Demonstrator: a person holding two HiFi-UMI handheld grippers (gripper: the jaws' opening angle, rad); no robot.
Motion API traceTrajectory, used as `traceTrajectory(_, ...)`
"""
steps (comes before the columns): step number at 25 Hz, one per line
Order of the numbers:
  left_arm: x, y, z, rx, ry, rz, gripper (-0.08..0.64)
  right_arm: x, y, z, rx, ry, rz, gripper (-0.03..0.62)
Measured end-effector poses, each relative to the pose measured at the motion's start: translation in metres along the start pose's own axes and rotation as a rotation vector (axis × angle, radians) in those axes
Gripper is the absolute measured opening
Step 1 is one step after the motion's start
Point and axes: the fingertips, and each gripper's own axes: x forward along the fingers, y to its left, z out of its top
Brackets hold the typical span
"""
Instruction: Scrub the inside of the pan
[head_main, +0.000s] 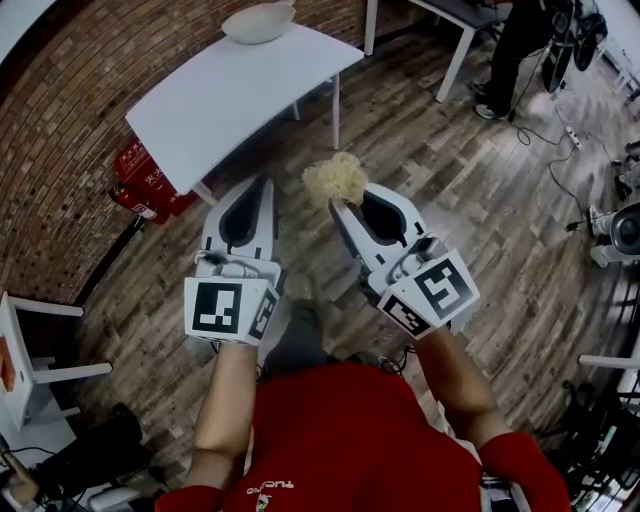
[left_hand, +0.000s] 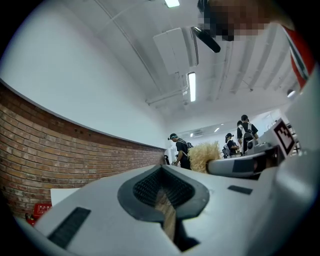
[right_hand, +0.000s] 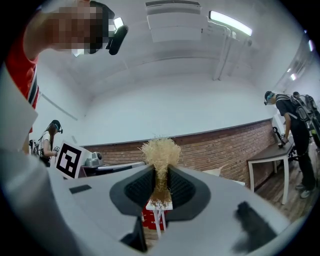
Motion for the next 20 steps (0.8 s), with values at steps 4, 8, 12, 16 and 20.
traceTrajectory(4,0.031,0.030,-0.007,-0.002,-0.017,0.008,0.014,0.034,-0.021,-0.009,-0.015,0.002,0.010,0.075)
traceTrajectory(8,0.074,0.071,-0.011,0.006,-0.029,0.016,0.014,0.084,-0.052,-0.009,-0.026,0.005,0.006,0.075)
traceTrajectory(12,0.120,0.119,-0.012,0.009,-0.035,0.016,0.014,0.145,-0.082,-0.007,-0.037,0.006,0.006,0.075)
traceTrajectory(16,0.163,0.165,-0.018,0.018,-0.032,0.012,0.014,0.204,-0.112,-0.009,-0.039,0.003,-0.002,0.075)
traceTrajectory(20,0.207,0.213,-0.029,0.013,-0.029,0.006,0.014,0.261,-0.147,-0.017,-0.046,0.015,-0.017,0.075)
